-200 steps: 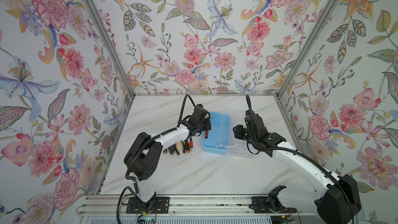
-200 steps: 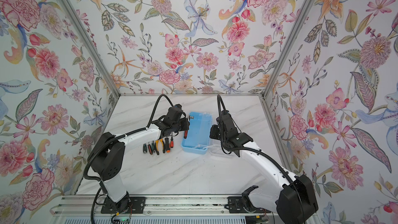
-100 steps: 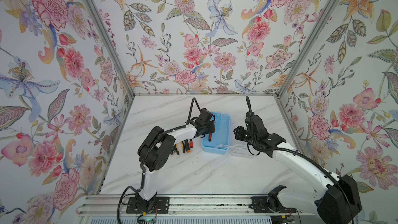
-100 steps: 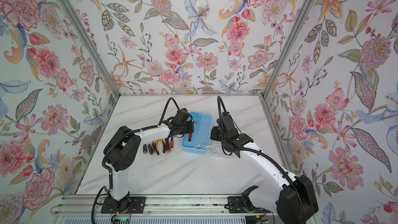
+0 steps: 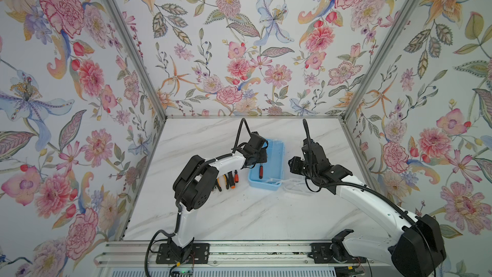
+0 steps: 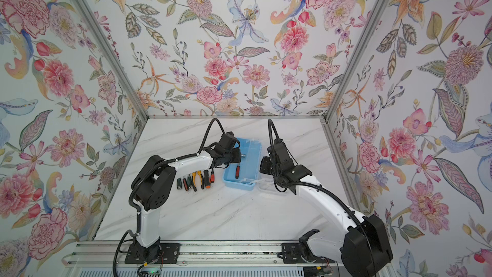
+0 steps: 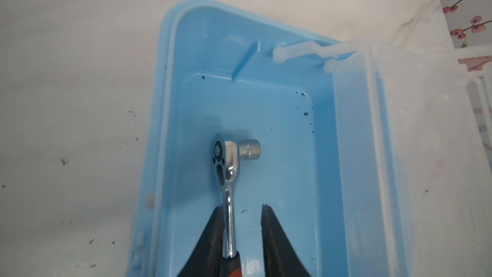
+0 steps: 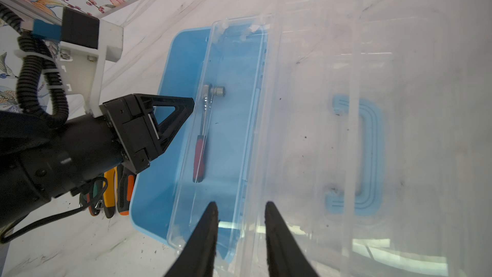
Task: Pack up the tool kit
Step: 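Lower the ratchet into the blue box and open the left gripper, then return the left gripper to the tools and grasp the green-handled ratchet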
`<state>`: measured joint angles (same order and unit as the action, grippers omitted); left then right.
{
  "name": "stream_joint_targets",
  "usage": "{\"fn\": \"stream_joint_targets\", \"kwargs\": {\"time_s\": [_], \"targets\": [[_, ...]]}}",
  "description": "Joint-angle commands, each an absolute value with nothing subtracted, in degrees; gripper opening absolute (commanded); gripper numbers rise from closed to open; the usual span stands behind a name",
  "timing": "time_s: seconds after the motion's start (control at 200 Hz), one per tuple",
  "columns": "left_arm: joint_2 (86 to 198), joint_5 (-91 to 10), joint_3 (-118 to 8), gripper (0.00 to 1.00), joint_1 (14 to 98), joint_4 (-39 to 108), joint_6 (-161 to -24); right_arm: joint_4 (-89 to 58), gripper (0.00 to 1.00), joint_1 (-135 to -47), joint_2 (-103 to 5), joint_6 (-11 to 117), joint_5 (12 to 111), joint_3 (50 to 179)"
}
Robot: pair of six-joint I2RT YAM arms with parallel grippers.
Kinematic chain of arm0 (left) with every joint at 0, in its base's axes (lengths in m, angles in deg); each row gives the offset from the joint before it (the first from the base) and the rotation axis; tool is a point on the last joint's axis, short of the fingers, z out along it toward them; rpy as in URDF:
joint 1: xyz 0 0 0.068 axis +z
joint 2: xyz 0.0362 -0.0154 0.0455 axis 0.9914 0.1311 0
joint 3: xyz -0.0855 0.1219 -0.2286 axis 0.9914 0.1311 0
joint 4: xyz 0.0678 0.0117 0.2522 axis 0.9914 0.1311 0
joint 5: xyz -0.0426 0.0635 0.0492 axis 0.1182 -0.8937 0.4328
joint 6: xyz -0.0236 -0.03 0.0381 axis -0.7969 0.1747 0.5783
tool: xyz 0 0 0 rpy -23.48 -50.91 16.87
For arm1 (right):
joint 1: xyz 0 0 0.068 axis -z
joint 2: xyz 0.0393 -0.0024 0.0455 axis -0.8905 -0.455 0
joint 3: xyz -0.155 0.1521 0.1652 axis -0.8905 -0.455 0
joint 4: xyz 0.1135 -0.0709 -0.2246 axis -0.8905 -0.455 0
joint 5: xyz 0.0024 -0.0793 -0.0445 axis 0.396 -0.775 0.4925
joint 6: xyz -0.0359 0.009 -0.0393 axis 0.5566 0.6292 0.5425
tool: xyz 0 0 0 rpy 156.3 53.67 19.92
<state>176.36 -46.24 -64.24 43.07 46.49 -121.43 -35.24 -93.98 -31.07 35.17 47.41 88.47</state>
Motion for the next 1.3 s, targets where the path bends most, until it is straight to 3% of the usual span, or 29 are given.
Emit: {"fn": "stream_joint_targets", "kwargs": {"time_s": [0.0, 0.295, 0.44, 0.54, 0.896, 1.296], "targets": [[175.8, -48.3, -66.4, 0.32, 43.1, 49.1, -119.4, -36.1, 0.32, -94.4, -31.8, 36.3, 47.8, 91.2], [165.4, -53.1, -63.0, 0.44, 47.6, 51.3, -115.9, -39.3, 0.33, -99.7, -40.4, 43.9, 47.7, 107.2], [157.6, -54.5, -56.4, 0.48, 52.3, 51.3, -115.6, -41.7, 0.48, -106.1, -49.4, 48.1, 47.2, 117.7], [153.2, -55.6, -51.2, 0.48, 56.1, 52.2, -115.5, -41.7, 0.52, -108.4, -54.3, 49.2, 47.4, 121.0], [137.2, -60.4, -31.5, 0.50, 66.1, 54.4, -119.9, -40.4, 0.44, -110.1, -63.7, 49.3, 51.7, 122.9], [140.4, -59.7, -23.2, 0.40, 69.3, 49.4, -120.7, -40.4, 0.35, -109.1, -66.2, 49.6, 55.3, 124.9]]}}
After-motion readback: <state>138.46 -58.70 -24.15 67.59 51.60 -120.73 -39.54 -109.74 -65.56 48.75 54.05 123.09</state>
